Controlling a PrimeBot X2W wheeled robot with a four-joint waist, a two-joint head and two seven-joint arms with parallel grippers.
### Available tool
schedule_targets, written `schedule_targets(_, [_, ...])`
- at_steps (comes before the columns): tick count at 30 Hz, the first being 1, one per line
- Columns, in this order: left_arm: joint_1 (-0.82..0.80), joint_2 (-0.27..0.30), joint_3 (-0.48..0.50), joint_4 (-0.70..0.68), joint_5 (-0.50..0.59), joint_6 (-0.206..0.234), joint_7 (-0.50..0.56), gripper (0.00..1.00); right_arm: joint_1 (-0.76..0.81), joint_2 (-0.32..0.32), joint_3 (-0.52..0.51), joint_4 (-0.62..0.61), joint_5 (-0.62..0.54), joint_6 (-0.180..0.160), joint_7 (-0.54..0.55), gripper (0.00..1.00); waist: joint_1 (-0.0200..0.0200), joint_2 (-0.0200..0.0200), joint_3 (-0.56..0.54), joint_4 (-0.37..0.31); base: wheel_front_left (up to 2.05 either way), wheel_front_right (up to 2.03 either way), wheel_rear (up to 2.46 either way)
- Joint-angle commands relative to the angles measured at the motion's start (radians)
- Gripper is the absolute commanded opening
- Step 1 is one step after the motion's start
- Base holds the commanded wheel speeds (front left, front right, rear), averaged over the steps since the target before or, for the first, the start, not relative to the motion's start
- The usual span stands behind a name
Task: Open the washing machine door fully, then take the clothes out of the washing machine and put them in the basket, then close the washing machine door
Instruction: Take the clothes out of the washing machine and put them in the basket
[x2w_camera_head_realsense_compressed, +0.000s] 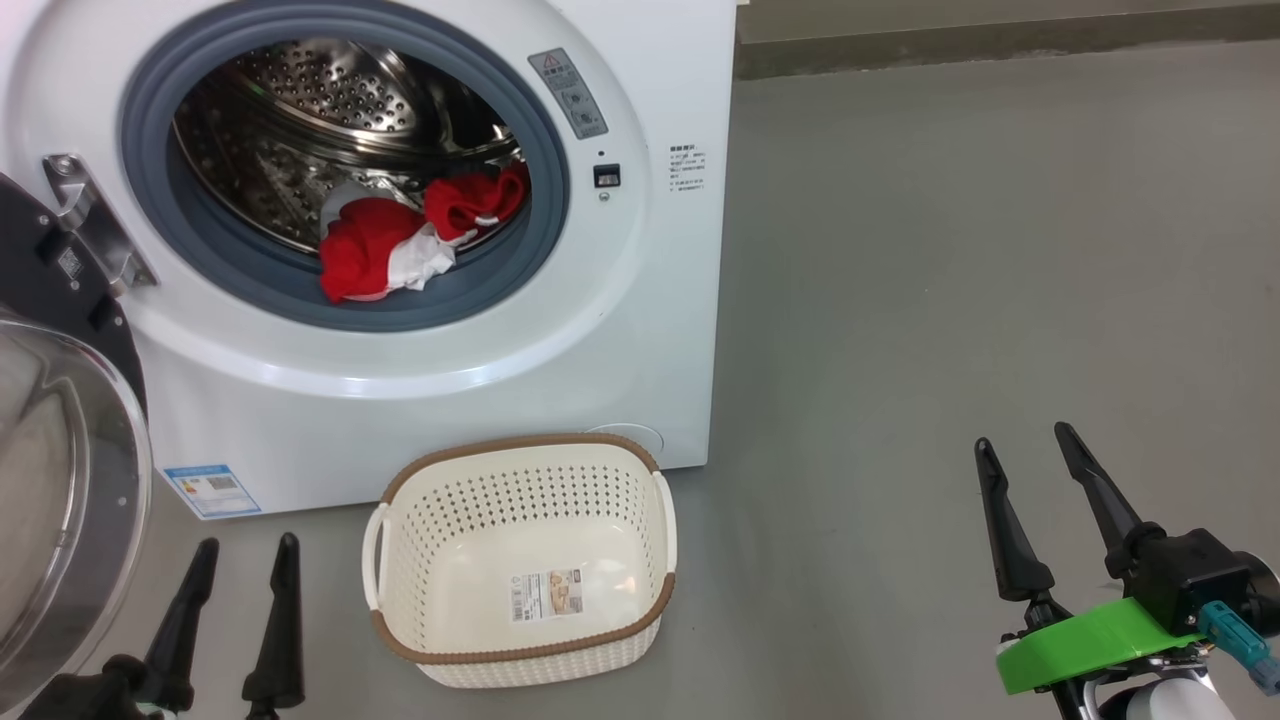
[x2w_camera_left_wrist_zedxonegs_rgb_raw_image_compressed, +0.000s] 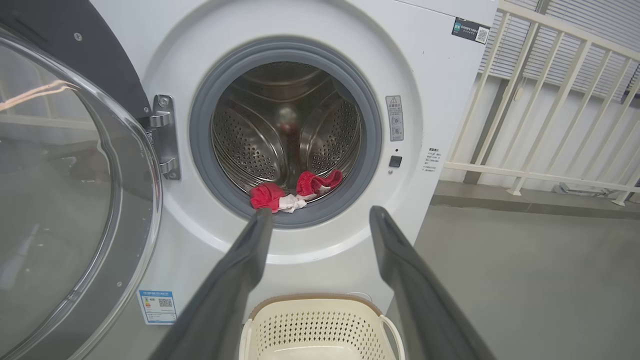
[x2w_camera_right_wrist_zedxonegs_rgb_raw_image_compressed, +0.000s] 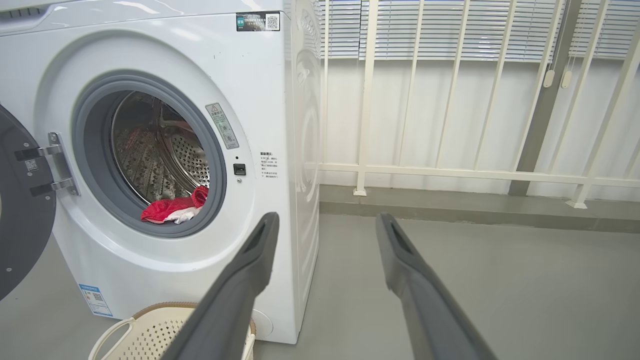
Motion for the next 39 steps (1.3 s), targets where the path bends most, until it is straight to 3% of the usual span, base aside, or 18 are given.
schedule_targets(1, [-0.015,0.019,0.032,-0.040,0.001,-0.005,-0.012,1.00,-0.010,-0.003,0.025,-0.026,-0.001,0.006,-0.006,1.00,0.0001,0.0000,-0.002,0.002,0.00,0.00,0.00])
schedule_targets(12, [-0.005,0.051,0.010,-0.057,-0.005,-0.006,-0.012,1.00,-0.012,-0.003,0.027,-0.014,-0.006,0.006,-0.006,1.00,0.0001,0.0000,-0.004,0.010,0.00,0.00,0.00])
schedule_targets(26, [-0.020,0.033,0.057,-0.029,0.064,-0.003,-0.012,1.00,-0.014,-0.003,0.036,-0.002,-0.004,0.006,-0.006,1.00,0.0001,0.0000,-0.004,0.007,0.03,-0.08,0.04])
schedule_targets(39, [-0.026,0.021,0.068,-0.023,0.080,-0.004,-0.012,1.00,-0.012,-0.003,0.047,0.004,-0.007,0.006,-0.006,1.00,0.0001,0.0000,-0.004,0.008,1.35,-1.35,0.00])
